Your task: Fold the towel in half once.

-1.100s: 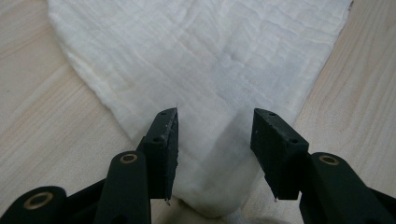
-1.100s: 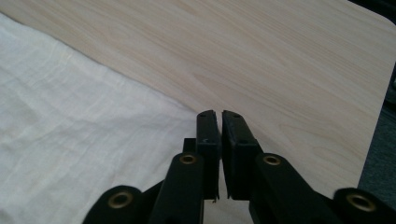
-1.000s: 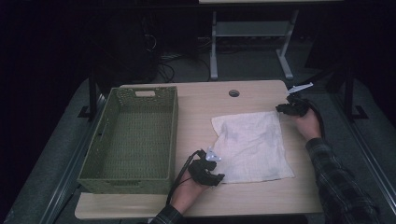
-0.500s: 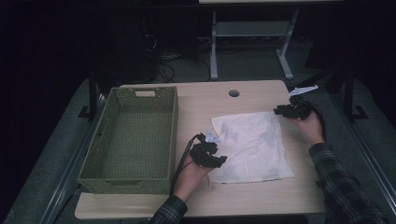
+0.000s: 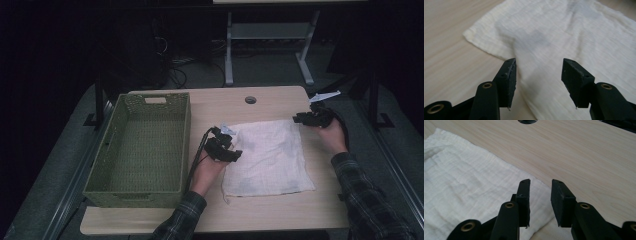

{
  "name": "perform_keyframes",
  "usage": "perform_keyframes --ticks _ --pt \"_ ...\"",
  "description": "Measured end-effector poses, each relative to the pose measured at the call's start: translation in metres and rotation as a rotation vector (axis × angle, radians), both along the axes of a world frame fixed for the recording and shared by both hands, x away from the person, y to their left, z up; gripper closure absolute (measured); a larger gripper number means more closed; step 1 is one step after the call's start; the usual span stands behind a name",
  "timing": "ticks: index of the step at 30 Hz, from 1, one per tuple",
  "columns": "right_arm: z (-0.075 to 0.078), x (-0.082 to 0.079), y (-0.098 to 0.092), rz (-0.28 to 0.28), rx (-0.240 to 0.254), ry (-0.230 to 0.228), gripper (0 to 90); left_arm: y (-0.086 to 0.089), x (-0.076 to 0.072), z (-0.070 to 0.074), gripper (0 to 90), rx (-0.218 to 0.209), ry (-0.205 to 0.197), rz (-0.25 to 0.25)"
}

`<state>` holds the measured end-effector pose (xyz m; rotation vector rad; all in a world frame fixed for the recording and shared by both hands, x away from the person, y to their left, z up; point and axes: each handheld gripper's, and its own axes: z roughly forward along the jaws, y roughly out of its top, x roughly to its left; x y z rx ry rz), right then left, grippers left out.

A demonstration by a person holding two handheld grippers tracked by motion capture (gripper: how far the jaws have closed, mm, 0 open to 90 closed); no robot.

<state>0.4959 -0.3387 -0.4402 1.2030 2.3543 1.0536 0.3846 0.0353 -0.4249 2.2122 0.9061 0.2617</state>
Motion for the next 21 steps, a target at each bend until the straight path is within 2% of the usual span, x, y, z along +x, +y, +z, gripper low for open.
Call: perform_keyframes --ticks 6,10,13,17,21 --pt "-0.002 0.002 -0.001 0.0 0.007 0.011 68.0 0.001 0.028 0.0 44.7 -0.017 -0.007 0.048" --pt "-0.003 0.004 -0.002 0.0 0.022 0.01 68.0 0.001 0.05 0.0 45.1 0.015 -0.032 0.063" --pt "-0.004 0.005 -0.001 0.0 0.029 0.01 68.0 0.003 0.068 0.0 46.6 0.03 -0.055 0.103" --pt "-0.006 0.006 0.0 0.007 0.027 0.006 68.1 0.002 0.089 -0.008 49.6 0.05 -0.046 0.138" --pt "-0.007 0.008 -0.001 0.001 0.028 0.004 68.0 0.002 0.103 -0.018 50.6 0.066 -0.033 0.156"
